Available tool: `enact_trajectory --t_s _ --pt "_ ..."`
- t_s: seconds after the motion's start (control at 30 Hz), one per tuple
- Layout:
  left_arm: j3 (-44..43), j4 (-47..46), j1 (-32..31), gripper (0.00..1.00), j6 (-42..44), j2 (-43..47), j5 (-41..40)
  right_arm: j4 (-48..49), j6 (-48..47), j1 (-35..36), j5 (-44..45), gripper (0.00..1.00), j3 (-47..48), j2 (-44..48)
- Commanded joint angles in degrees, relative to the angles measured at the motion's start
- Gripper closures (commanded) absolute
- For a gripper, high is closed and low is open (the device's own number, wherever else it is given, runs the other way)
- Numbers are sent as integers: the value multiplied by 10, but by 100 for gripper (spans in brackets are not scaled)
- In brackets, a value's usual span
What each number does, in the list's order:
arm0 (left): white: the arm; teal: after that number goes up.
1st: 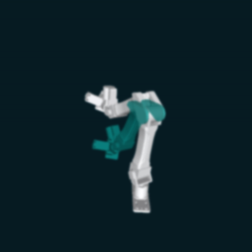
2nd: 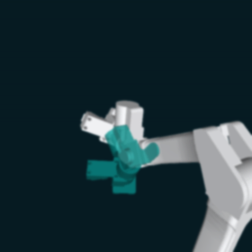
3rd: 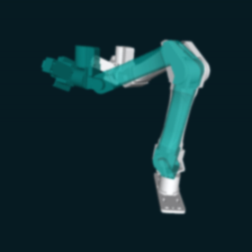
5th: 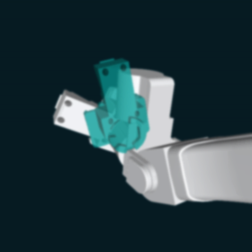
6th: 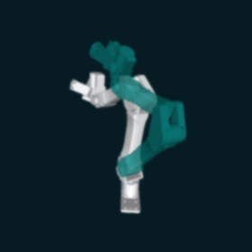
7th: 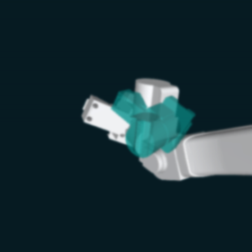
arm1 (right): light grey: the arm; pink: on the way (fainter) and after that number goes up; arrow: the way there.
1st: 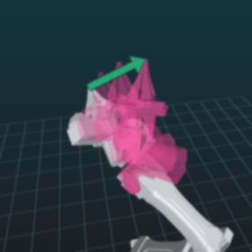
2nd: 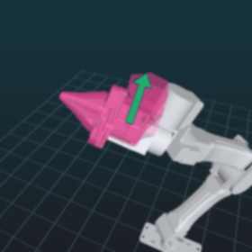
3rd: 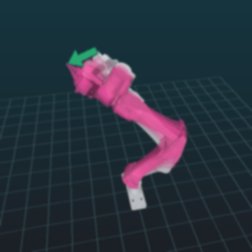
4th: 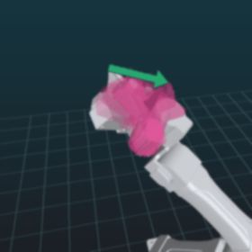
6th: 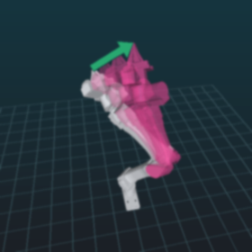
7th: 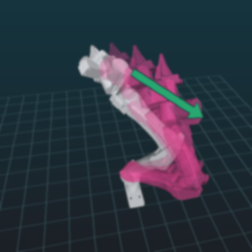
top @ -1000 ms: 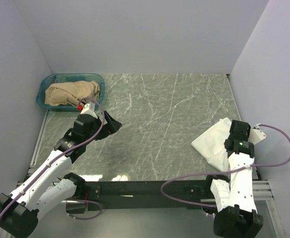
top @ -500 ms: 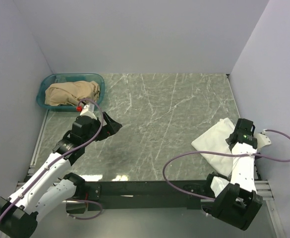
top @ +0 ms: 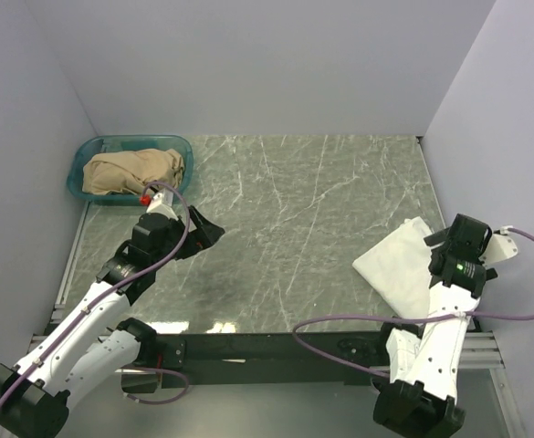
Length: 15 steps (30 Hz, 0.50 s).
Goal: Fold and stack the t-shirts
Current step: Neatly place the folded tshirt to the corner
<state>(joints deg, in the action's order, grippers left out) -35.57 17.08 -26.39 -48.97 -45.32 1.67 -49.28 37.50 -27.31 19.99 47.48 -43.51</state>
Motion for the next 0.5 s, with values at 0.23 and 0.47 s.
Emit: enact_trajectory --t_s 0.23,0.47 --pt "0 -4 -2 1 2 2 -14 188 -22 -10 -88 7 -100 -189" --pt "-5 6 -2 1 1 -1 -26 242 -6 -31 -94 7 -93 -330"
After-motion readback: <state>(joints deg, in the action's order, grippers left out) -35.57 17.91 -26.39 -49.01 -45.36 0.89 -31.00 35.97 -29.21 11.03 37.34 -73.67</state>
